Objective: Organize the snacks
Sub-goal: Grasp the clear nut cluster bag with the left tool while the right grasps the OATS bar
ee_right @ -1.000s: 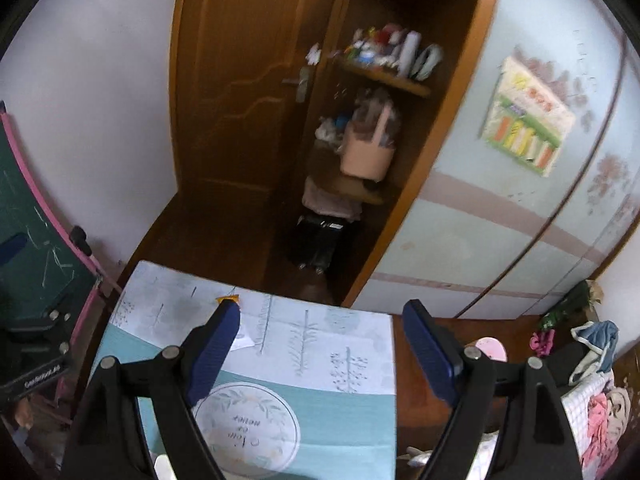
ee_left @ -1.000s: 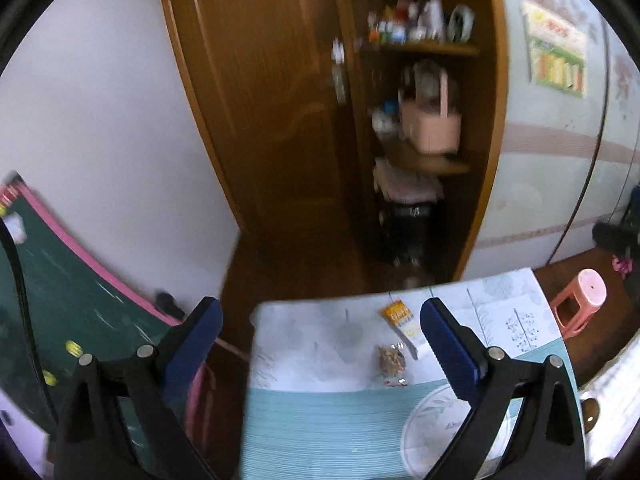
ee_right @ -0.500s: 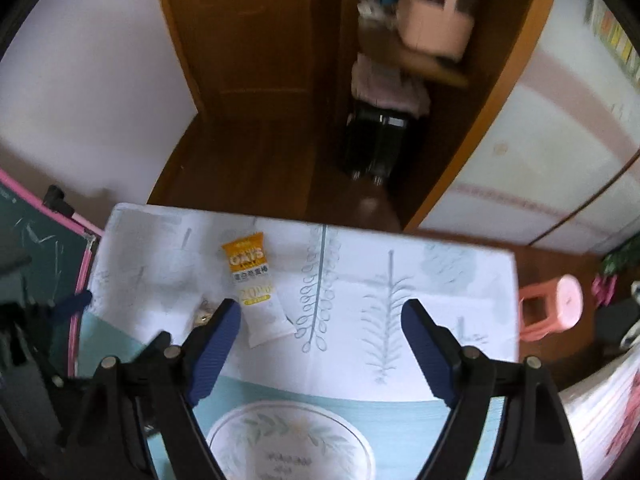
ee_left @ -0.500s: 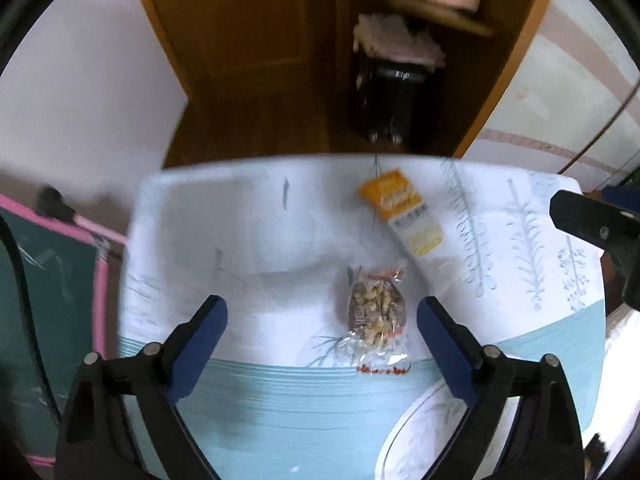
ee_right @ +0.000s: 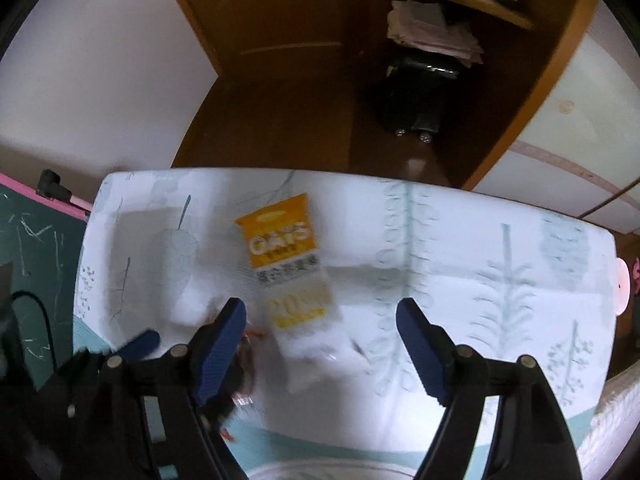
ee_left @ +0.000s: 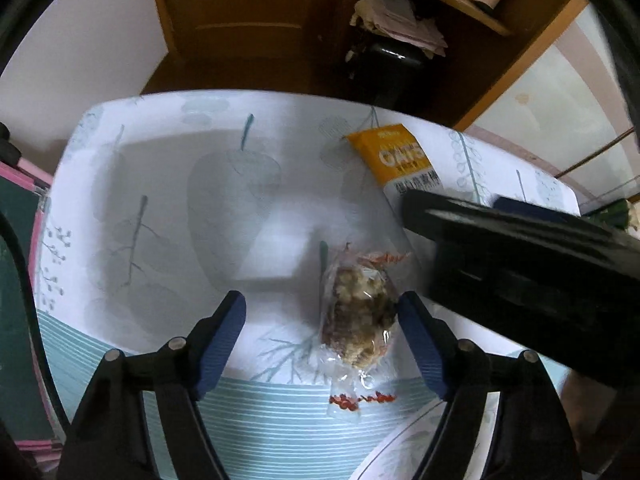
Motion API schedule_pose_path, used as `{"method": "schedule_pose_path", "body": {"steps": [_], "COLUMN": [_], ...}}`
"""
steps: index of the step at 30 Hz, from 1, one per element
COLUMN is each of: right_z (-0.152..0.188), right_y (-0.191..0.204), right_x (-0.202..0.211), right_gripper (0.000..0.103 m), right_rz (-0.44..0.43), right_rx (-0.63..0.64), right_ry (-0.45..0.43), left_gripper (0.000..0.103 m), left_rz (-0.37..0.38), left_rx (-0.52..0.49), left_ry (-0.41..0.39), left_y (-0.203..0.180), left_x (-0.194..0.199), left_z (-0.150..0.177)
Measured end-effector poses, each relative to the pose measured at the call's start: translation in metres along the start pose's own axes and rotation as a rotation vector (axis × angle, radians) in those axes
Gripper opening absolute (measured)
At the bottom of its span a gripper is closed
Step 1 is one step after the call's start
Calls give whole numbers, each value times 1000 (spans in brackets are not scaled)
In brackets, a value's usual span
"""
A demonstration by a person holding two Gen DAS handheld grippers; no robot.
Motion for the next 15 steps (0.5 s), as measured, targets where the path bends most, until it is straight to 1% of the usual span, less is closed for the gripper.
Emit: {"method": "schedule_pose_path", "body": {"steps": [1,2,4,5,7,10,12,15], "right_z": [-2,-3,-2,-2,2,16,34,61], "right_y": [3,5,1,0,-6,-24,-38,-50], "right_x": [-5,-11,-21,-18,-19,-15,-11,-5], "right_gripper": [74,65,53,45,42,41,40,40], "right_rz": [10,18,14,25,4,20,13,3], "right_rx": [8,16,5,7,-14,-63,-99,-109], "right_ry": [9,28,69,46,60,72,69,79], "left_gripper": [78,78,78,78,78,78,78,77], "left_rz": [-3,3,12,13,12,3,-6,-15], "left_rx": [-6,-2,2,5,13,20,22,13], "left_ry": [-4,-7,-2,2,10,18,28,24], "left_y": [0,1,2,2,2,0,-2,-10], "left_x": [-1,-2,-2,-2,-3,-5,-10,-11], "left_z": [2,3,3,2,2,0,0,2]}}
Point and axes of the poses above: each gripper's, at about its wrist camera, not at the fingertips, and x roughly against the way its jaws point, y to its left, z to its underside, the point moved 1 cm from there along -x, roughly the way its jaws point, and after that the axes turned 15 degrees about x, right-handed, at the moved point
